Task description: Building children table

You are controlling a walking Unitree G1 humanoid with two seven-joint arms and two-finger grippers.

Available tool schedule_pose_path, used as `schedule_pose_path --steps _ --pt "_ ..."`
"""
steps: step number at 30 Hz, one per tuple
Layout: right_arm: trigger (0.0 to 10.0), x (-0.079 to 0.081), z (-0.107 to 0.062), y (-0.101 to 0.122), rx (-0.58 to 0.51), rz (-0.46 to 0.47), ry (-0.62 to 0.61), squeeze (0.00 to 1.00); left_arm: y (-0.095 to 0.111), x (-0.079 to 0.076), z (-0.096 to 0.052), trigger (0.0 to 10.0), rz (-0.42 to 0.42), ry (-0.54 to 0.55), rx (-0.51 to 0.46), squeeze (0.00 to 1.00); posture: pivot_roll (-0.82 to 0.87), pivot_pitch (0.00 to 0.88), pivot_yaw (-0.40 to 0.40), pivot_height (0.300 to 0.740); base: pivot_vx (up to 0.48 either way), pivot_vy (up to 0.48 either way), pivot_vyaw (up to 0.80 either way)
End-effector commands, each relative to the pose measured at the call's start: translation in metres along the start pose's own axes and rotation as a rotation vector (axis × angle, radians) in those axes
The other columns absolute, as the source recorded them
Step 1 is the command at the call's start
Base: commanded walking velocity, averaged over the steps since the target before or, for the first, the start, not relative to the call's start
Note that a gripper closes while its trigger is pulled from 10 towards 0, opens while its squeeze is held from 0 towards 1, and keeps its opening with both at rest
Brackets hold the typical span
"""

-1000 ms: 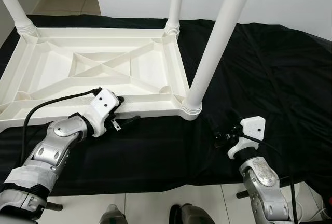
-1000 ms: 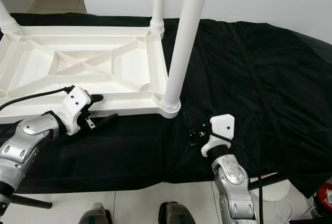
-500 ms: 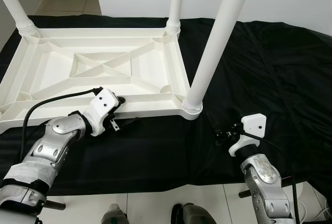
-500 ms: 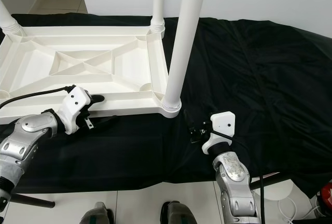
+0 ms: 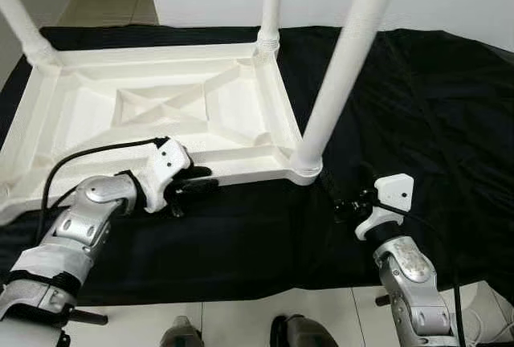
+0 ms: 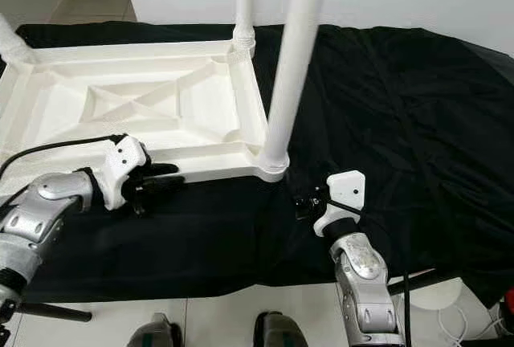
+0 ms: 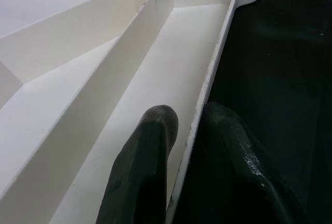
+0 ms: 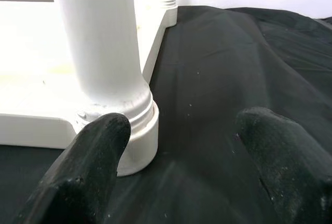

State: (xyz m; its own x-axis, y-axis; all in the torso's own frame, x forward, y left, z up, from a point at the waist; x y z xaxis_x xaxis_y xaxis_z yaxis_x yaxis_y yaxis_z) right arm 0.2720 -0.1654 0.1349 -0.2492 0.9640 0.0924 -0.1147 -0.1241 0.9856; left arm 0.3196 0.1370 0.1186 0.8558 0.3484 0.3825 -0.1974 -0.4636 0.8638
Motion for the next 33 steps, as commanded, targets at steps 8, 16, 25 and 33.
schedule_pose_path --steps 8,16,25,33 --pt "10.0 0.0 -0.001 -0.002 0.005 -0.004 -0.014 0.0 -0.014 -0.022 0.013 0.0 -0.076 -0.008 0.049 0.0 0.01 0.12 0.016 0.74 0.0 0.0 0.0" --pt "10.0 0.002 0.003 -0.001 -0.013 0.01 -0.044 0.0 -0.001 -0.003 0.024 0.0 -0.113 0.229 0.041 0.0 0.01 0.114 0.023 0.74 0.0 0.0 0.0" --pt "10.0 0.0 0.017 0.004 -0.048 0.026 -0.076 0.0 -0.007 0.008 0.029 0.0 -0.177 0.447 0.105 0.0 0.03 0.114 0.008 0.74 0.0 0.0 0.0" --pt "10.0 -0.002 0.026 0.006 -0.059 0.017 -0.076 0.0 0.004 -0.004 0.041 10.0 -0.183 0.391 0.075 0.0 0.03 0.111 0.001 0.74 0.0 0.0 0.0"
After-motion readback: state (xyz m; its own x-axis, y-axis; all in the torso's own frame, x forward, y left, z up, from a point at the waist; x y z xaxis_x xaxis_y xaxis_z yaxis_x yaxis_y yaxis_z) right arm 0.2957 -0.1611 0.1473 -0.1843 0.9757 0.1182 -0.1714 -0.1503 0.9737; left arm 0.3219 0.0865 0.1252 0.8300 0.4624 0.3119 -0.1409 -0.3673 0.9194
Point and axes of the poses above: a point about 5 cm out from each wrist's last joint towards the gripper, its own z axis pointing out of the wrist towards the gripper, its own y axis along the axis of the wrist's last joint, x = y × z, the point moved 3 cm from there along z, pointing out of the wrist towards the gripper, and after that the axes turned 10 degrees about z, right-handed, at the moved point
